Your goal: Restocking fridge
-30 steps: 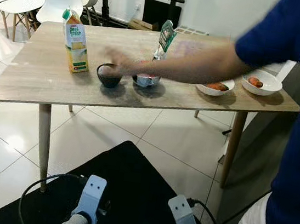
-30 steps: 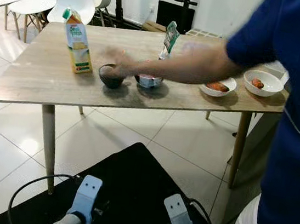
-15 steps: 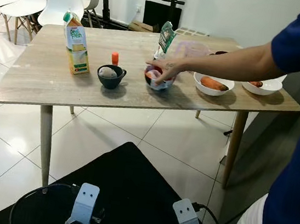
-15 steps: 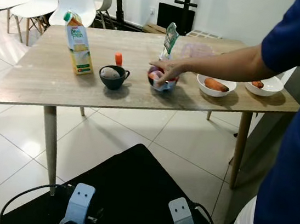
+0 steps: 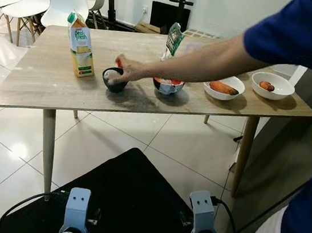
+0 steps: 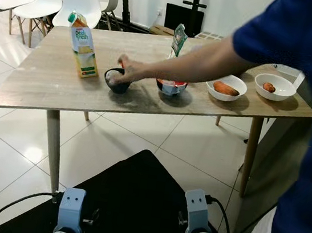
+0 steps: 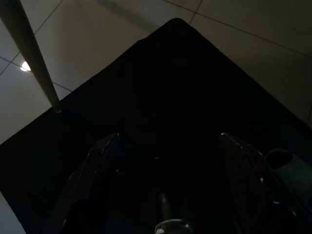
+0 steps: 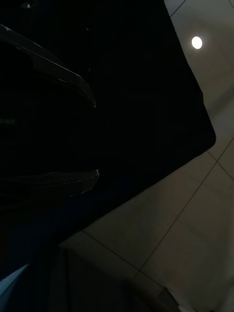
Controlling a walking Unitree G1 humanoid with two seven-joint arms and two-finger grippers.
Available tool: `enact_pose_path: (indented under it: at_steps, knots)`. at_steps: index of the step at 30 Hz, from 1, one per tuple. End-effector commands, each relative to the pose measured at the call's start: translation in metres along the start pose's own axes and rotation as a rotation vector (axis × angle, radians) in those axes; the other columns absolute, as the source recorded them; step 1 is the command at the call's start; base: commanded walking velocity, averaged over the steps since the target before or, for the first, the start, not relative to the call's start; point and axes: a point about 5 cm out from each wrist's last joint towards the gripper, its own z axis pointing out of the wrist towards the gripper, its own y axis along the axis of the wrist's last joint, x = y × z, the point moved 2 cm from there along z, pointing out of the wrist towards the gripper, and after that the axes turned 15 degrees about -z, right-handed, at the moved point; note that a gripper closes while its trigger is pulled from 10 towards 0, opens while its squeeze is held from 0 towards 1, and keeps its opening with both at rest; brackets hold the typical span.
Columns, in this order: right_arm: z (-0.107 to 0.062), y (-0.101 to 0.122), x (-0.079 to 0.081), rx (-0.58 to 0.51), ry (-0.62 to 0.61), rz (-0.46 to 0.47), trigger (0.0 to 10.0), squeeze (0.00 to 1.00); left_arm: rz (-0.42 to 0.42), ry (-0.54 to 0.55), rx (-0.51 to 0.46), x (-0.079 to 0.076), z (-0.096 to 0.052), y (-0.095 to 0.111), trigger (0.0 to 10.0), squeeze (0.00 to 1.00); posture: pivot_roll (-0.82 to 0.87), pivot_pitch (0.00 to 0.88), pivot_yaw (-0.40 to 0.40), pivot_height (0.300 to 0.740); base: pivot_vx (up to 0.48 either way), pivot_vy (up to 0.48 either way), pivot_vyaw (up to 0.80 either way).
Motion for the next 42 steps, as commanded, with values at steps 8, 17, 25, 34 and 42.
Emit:
enact_pose_path:
  at_steps: [8, 17, 25, 34, 42]
  knots:
    - [-0.007, -0.025, 0.017, 0.126, 0.094, -0.059, 10.0, 0.0, 0.012, 0.035, -0.003, 0.011, -0.004, -0.002, 10.0, 0.0, -0.15, 0.036, 0.009, 0.719, 0.0, 0.0, 0.0]
    - [-0.013, -0.037, 0.022, 0.163, 0.109, -0.107, 10.0, 0.0, 0.01, 0.053, 0.011, 0.013, -0.006, -0.006, 10.0, 0.0, -0.16, 0.029, 0.011, 0.719, 0.0, 0.0, 0.0]
    - [-0.015, -0.042, 0.021, 0.18, 0.111, -0.144, 10.0, 0.0, 0.007, 0.049, 0.017, 0.012, -0.005, -0.007, 10.0, 0.0, -0.16, 0.028, 0.013, 0.719, 0.0, 0.0, 0.0]
    - [-0.015, -0.041, 0.02, 0.175, 0.11, -0.16, 10.0, 0.0, -0.006, 0.045, 0.018, 0.012, -0.006, -0.008, 10.0, 0.0, -0.15, 0.03, 0.012, 0.719, 0.0, 0.0, 0.0]
    - [-0.015, -0.041, 0.021, 0.175, 0.112, -0.168, 10.0, 0.0, -0.011, 0.039, 0.017, 0.011, -0.006, -0.008, 10.0, 0.0, -0.15, 0.032, 0.011, 0.719, 0.182, 0.0, 0.0]
